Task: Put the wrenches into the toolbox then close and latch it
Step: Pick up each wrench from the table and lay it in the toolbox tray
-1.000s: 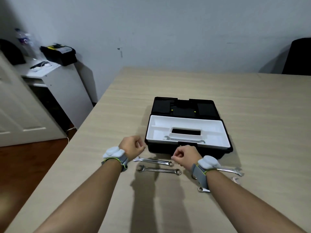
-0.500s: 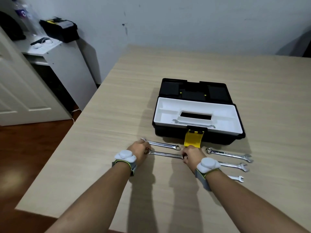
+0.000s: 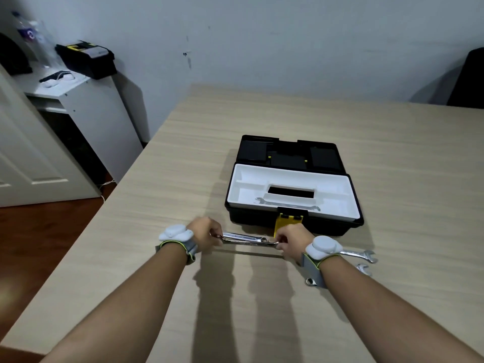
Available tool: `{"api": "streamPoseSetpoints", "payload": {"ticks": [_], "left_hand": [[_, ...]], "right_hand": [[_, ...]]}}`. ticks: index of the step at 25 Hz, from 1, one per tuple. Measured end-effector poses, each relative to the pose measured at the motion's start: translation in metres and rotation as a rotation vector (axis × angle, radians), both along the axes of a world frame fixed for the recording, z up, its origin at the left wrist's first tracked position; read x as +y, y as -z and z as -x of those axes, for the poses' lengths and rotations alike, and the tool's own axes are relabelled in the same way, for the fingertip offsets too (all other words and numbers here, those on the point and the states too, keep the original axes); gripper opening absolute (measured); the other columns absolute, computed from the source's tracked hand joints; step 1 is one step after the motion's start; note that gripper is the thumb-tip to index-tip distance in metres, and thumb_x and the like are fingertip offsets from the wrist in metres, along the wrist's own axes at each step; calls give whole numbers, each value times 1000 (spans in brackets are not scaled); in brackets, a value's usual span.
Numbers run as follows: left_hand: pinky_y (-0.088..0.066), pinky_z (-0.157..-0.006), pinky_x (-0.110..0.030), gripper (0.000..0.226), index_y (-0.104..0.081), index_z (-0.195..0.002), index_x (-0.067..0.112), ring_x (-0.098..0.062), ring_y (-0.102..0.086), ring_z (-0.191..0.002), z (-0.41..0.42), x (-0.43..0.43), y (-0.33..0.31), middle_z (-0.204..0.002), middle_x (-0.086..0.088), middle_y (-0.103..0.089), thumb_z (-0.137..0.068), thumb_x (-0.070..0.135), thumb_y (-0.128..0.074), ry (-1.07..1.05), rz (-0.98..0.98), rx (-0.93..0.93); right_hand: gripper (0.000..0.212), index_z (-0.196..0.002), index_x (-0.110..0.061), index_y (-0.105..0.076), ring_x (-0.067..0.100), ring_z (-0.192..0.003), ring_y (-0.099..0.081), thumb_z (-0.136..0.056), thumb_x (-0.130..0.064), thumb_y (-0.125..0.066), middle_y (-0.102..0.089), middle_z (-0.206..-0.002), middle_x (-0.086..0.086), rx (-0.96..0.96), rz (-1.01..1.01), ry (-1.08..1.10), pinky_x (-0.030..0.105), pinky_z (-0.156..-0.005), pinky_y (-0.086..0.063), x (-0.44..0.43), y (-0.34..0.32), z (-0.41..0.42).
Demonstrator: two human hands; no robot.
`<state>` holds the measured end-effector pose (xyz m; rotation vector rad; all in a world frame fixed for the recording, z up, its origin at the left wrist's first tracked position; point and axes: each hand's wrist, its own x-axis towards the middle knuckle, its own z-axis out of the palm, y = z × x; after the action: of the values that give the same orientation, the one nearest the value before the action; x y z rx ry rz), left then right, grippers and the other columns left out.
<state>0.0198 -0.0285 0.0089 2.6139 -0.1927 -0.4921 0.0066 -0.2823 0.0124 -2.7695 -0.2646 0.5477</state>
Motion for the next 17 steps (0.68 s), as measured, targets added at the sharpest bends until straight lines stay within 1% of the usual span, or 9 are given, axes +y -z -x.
{"api": "streamPoseSetpoints", "payload": {"ticks": [2,3,6,8,11,13,14,16,17], "left_hand": [[-46,-55,-16,8,-75,-81,10,-10,-61,-57,-17,-5,-24,-69,-5,-69,-73,12,-75,-20,59,-27],[-45,-51,-12,5,-74,-78,10,-5,-58,-49,-26,-7,-35,-63,-2,-67,-73,10,-74,-32,100,-36],[-47,-47,-5,8,-75,-80,8,5,-56,-39,-53,-22,-66,-55,3,-64,-76,3,-69,-22,196,-89],[-45,-46,-2,12,-74,-83,5,8,-54,-36,-66,-36,-75,-57,-1,-63,-79,-1,-65,15,218,-120],[-50,-46,-8,17,-67,-74,11,-2,-57,-43,-81,-60,-77,-59,-3,-62,-79,-5,-63,3,268,-109],[-53,-51,-18,29,-58,-66,19,-10,-56,-47,-87,-74,-69,-58,-1,-62,-78,-6,-64,-16,292,-85],[-54,-56,-24,29,-57,-65,19,-12,-56,-48,-91,-80,-62,-58,0,-62,-78,-6,-64,-16,286,-75],[-56,-64,-30,18,-61,-70,14,-15,-59,-52,-96,-86,-49,-59,0,-63,-78,-1,-68,2,229,-72],[-55,-65,-27,10,-65,-76,10,-16,-60,-55,-96,-87,-43,-61,-2,-64,-78,2,-70,15,197,-67]], "right_hand": [[17,-100,-8,-69,28,-102,-61,-85,-13,-61,-70,-105,12,-111,-48,-4,33,-87,-49,-9,-18,-4],[16,-98,-8,-68,27,-98,-62,-85,-12,-60,-70,-101,12,-161,-83,7,33,-85,-49,-13,-25,-6],[11,-92,-7,-66,24,-79,-58,-81,-7,-63,-68,-84,10,-278,-202,121,31,-76,-49,-31,-46,-16],[10,-87,-9,-68,24,-78,-61,-78,-7,-66,-71,-84,11,-326,-235,214,30,-76,-50,-44,-55,-27],[8,-82,-12,-73,24,-84,-66,-74,-10,-73,-75,-85,10,-355,-259,346,24,-74,-48,-66,-59,-43],[9,-81,-12,-76,23,-85,-68,-72,-11,-75,-76,-85,9,-339,-258,420,19,-72,-44,-79,-56,-51],[10,-82,-12,-77,22,-85,-68,-72,-11,-76,-77,-86,9,-318,-261,454,18,-72,-44,-84,-52,-54],[13,-84,-11,-78,21,-81,-68,-71,-11,-77,-77,-87,11,-262,-289,506,20,-73,-46,-90,-44,-59],[14,-85,-10,-78,20,-77,-66,-71,-10,-77,-77,-87,12,-229,-305,519,21,-72,-47,-92,-40,-60]]}}
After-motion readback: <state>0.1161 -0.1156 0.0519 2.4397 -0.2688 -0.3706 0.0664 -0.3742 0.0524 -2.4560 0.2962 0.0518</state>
